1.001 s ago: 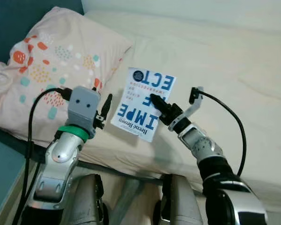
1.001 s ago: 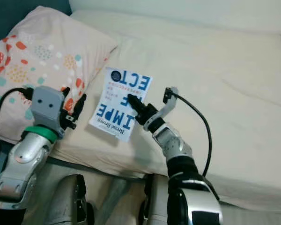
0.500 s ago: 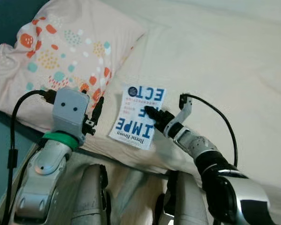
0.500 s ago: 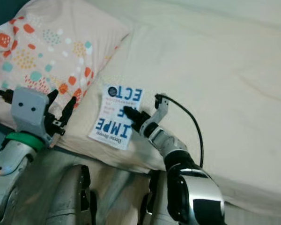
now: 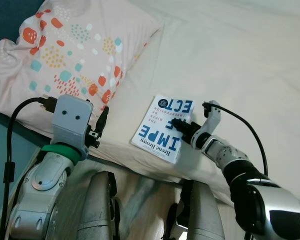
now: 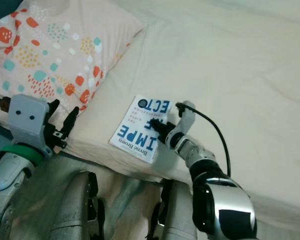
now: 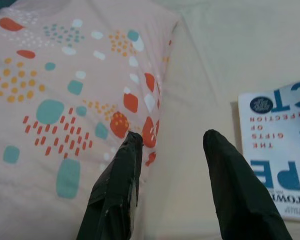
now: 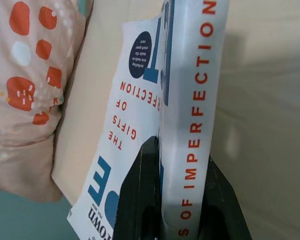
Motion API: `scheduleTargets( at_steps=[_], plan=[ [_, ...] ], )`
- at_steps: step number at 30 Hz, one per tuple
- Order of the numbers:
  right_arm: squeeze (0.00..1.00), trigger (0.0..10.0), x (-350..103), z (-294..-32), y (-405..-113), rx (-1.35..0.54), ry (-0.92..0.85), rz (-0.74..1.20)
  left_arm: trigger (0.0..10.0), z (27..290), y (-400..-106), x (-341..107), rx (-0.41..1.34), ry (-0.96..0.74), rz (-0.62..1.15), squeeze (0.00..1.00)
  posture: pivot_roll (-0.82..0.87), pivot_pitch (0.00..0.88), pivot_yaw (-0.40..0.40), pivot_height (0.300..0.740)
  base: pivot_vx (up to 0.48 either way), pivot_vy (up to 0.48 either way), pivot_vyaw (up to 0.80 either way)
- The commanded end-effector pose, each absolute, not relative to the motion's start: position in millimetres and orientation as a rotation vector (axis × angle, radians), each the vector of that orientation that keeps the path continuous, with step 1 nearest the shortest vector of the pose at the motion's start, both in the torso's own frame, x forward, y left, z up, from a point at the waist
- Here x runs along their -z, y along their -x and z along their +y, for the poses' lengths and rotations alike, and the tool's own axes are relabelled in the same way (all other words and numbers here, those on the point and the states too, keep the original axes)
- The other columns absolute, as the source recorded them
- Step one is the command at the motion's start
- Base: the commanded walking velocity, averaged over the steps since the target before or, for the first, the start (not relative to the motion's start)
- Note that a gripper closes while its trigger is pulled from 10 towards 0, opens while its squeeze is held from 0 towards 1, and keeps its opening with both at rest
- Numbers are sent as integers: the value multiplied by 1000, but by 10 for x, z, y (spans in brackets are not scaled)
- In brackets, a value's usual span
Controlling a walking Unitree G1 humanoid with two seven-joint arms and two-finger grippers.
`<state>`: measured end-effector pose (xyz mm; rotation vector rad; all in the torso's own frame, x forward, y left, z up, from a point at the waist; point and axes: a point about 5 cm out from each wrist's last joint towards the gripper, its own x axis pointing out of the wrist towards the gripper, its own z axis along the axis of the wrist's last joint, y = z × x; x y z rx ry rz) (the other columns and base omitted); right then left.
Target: Clean up the room
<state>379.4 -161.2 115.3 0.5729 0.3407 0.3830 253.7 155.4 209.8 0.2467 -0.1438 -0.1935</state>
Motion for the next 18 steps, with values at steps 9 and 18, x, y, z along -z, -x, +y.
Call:
scheduleTargets(
  at_steps=[9,18],
  plan=[
    [357,10000,-1228,-1630,-3841,-371,-467,304,10000,1569,-2475,-2097,200,-248,-116,0,303,326,60,586,0,0,0],
    [1000,10000,-1369,-1686,-3901,-334,-491,205,10000,1568,-2484,-2091,200,-250,-108,0,296,319,67,586,0,0,0]
  ],
)
